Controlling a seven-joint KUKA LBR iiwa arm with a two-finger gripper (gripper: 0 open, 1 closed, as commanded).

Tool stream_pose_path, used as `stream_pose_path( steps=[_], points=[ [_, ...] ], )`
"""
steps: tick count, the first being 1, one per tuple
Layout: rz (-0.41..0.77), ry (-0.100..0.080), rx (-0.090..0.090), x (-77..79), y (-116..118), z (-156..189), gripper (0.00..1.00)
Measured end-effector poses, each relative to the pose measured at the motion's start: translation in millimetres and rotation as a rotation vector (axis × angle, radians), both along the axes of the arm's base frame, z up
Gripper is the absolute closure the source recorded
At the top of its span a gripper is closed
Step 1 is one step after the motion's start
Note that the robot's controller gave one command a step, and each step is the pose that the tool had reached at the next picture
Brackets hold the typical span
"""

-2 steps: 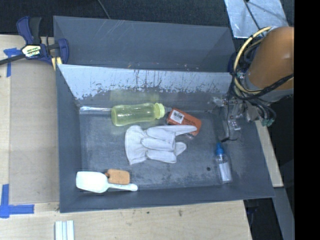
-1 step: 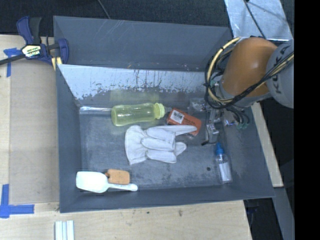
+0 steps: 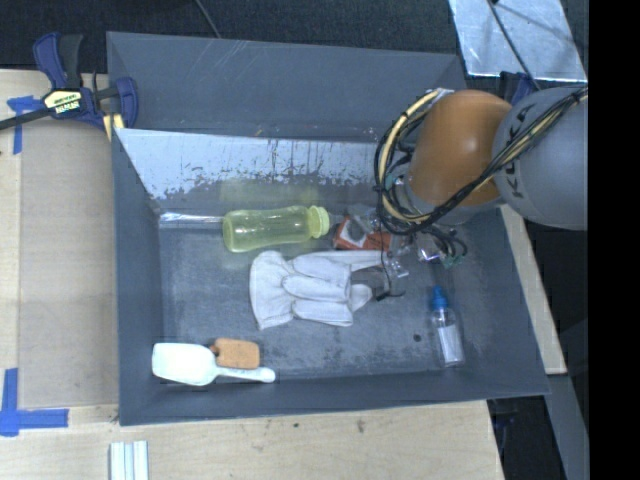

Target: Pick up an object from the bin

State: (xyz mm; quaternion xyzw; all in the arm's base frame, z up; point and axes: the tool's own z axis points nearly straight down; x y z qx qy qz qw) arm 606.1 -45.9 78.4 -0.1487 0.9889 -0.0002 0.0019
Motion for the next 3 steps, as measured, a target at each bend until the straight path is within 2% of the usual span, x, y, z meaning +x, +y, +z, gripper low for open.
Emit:
stream_pose_path(
  steps=[1, 2, 3],
  points=[
    [-0.137, -0.001, 0.0, -8.7, -8, 29, 1.0],
    [-0.137, -0.001, 0.0, -8.7, -8, 29, 1.0],
    [-0.125, 0.01, 0.001, -9.8, -6, 68, 1.0]
  ],
)
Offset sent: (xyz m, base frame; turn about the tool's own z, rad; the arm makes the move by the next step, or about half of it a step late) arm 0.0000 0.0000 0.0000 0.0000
